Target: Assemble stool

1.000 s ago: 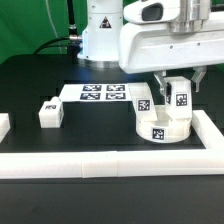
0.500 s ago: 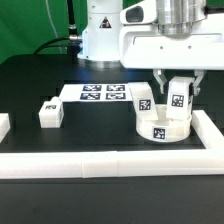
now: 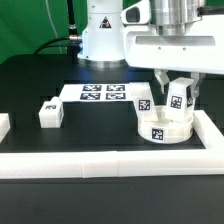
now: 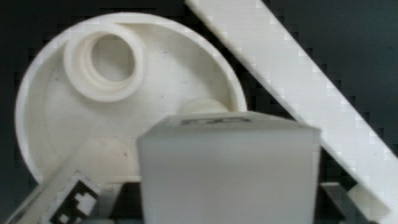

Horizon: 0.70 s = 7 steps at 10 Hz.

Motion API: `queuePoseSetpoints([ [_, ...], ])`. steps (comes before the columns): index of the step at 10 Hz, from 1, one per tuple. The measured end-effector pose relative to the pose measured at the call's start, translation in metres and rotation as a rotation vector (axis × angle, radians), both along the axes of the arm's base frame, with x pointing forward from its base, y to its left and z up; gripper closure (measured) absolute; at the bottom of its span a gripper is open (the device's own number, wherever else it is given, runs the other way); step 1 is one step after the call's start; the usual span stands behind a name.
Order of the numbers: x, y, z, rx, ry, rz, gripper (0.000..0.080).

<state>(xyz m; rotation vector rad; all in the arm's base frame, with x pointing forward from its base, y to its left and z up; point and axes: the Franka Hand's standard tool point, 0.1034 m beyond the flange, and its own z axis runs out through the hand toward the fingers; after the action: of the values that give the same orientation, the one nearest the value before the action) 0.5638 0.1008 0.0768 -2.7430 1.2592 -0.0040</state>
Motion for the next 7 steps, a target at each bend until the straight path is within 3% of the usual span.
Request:
queuePoseSetpoints([
  [4,-0.0009,0.0029,-0.0004,0.030,0.029,-0.257,0.0462],
  [7,0.0009,0.0028,-0.0006,0.090,0.026,-0.510,0.0462],
])
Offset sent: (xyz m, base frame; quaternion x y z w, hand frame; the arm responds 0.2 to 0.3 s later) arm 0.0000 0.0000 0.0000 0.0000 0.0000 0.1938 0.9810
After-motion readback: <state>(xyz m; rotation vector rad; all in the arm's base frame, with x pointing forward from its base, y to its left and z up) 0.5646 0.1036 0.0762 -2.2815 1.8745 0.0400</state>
